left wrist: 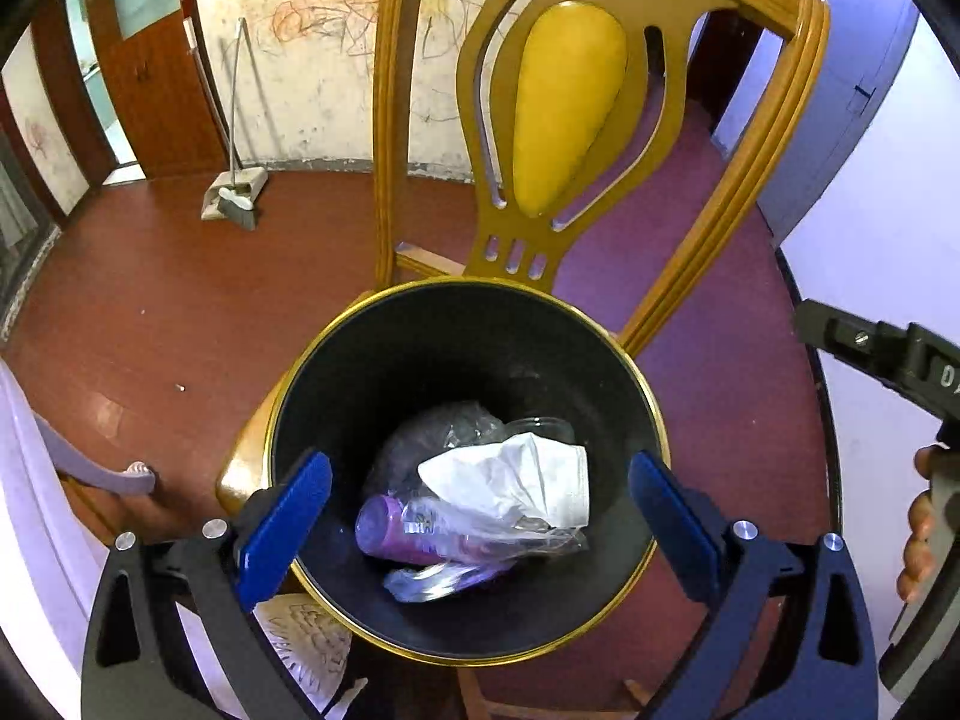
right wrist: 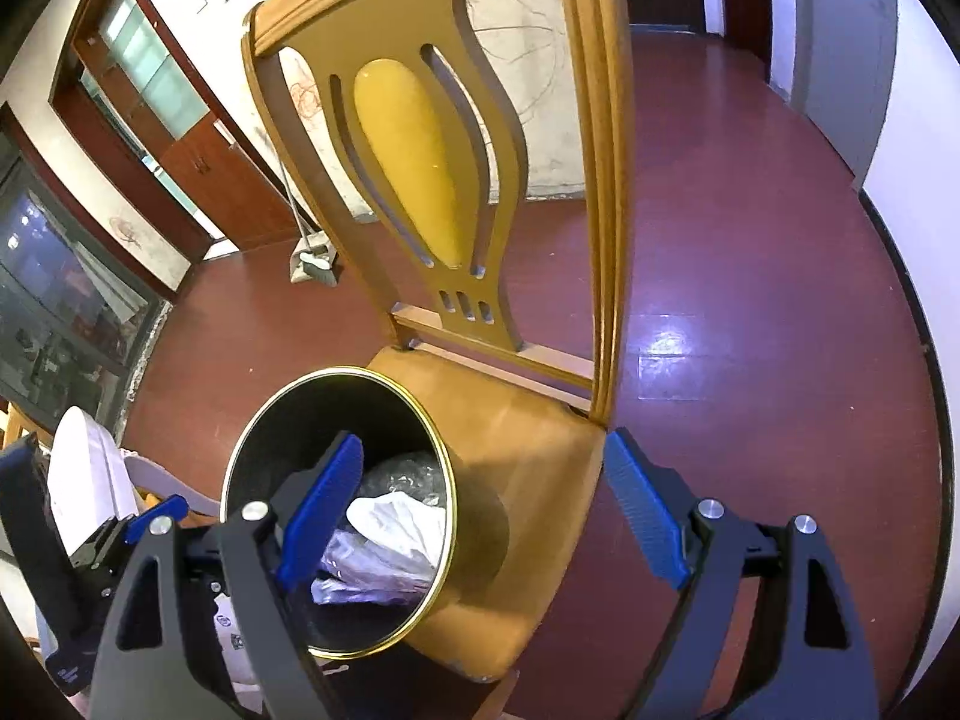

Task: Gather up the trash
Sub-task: 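Move both tools back over the striped cloth toward the two bottles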

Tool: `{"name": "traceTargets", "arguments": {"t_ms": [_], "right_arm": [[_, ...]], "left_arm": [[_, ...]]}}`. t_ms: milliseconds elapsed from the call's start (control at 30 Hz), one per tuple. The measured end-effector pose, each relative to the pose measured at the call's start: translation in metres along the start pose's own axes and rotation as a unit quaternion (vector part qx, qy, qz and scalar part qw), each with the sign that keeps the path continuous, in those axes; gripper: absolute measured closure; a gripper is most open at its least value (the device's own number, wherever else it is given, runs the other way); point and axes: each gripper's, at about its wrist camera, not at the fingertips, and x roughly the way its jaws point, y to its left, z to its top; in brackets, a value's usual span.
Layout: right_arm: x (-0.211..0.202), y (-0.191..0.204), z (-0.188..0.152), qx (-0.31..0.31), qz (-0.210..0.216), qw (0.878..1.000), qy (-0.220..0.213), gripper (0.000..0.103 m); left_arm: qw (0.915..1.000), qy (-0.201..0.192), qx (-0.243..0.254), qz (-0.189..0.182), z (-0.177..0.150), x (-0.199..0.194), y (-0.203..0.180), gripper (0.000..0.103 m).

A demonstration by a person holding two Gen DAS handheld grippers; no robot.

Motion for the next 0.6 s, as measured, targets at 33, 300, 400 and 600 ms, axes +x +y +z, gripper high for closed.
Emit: {"name": "traceTargets", "arguments": {"t_ms": [33, 300, 400, 600], "right_arm": [[0.0, 0.002, 0.0, -0.002, 0.0, 1.0, 0.0, 0.02], [-0.003, 0.041, -0.008, -0.039, 0.016, 0.999, 0.002, 0.018], [-0.012, 0.065, -0.015, -0.056, 0.016, 0.998, -0.023, 0.018], [-0.049, 0.13, -0.039, -0.117, 0.053, 0.987, -0.099, 0.014]], "left_arm": [[1.0, -0.008, 0.001, -0.001, -0.001, -0.006, -0.001, 0.006], [0.9964, -0.083, -0.012, 0.012, -0.013, -0.063, 0.016, 0.006], [0.9932, -0.11, -0.009, 0.038, -0.026, -0.092, 0.028, 0.006], [0.9769, -0.187, -0.037, 0.097, -0.066, -0.178, 0.063, 0.006]]}}
